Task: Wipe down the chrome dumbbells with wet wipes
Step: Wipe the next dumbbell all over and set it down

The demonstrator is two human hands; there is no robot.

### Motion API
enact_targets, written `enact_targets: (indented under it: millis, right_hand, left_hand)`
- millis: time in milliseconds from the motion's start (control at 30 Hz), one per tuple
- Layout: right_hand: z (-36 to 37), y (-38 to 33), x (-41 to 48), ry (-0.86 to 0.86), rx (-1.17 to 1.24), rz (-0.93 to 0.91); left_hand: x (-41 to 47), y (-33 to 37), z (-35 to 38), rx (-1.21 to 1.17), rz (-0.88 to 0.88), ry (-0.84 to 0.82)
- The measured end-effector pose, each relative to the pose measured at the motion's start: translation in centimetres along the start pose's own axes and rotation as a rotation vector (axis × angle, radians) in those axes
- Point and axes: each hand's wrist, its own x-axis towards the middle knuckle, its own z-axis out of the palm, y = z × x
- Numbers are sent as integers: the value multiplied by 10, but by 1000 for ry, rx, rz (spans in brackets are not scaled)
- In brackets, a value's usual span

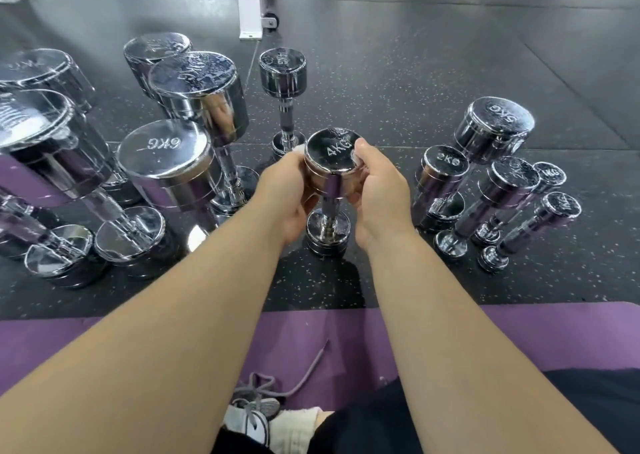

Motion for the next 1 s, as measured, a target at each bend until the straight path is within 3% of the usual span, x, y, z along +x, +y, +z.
enact_targets:
  millis: [100,200,400,733,900,1000]
  right_hand:
    - [-1,-1,-4,-11,-15,-1]
    - [-2,-3,-2,-50,5,-1]
    - [-2,5,11,-33,36,4]
    - [-1,9,9,-1,-22,24]
    - [-5,10,4,49,-29,91]
    - [-12,7,0,84,-49,193]
  left_hand:
    - [1,4,-1,63,-35,82]
    - [13,14,0,13,-111,13]
    - [27,37,10,0,-71,-117]
    - [-12,0,-3,81,9,147]
    - [-38,-15,16,-149,-99,93]
    - [-45,-22,20,-140,-114,105]
